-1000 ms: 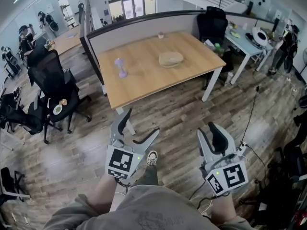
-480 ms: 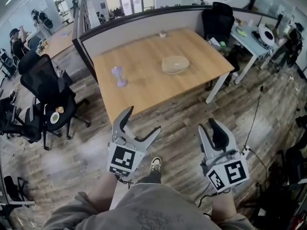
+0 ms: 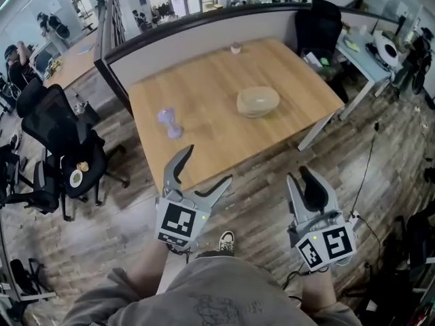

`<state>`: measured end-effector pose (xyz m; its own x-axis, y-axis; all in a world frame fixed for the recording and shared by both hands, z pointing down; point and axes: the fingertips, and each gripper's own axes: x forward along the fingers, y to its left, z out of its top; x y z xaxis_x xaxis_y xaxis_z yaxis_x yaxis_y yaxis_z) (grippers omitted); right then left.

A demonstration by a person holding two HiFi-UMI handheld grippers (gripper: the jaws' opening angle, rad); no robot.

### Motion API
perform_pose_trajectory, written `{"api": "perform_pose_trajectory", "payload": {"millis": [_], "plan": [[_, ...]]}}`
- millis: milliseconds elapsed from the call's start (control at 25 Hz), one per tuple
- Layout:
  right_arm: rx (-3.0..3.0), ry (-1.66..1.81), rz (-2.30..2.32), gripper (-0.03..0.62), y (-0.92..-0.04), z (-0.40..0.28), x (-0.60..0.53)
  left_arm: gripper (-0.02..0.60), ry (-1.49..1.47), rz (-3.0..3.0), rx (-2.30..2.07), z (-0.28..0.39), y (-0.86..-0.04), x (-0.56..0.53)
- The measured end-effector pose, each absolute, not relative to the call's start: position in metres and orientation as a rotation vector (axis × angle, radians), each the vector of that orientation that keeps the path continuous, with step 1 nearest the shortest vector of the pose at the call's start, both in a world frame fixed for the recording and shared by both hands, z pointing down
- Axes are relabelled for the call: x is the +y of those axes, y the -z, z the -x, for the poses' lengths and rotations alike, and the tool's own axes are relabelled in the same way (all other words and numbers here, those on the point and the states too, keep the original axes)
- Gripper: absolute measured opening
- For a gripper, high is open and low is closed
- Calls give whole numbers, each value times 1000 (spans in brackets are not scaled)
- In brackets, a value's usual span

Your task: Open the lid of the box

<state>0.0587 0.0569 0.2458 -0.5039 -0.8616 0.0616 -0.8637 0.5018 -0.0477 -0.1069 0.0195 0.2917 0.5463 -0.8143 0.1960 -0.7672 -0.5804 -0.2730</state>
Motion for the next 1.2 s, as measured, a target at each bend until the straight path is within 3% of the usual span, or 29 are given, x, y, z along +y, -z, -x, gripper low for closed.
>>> {"api": "perform_pose_trajectory", "payload": {"millis": [640,1200], "plan": [[-2653,-108,-1512,137,-254,-50,-23,431,398,2674,1350,113,-304,-57],[-2755,-169,-1260,137,-273,-72,-184,433,483,2616,1434,74,-314,-187]]}}
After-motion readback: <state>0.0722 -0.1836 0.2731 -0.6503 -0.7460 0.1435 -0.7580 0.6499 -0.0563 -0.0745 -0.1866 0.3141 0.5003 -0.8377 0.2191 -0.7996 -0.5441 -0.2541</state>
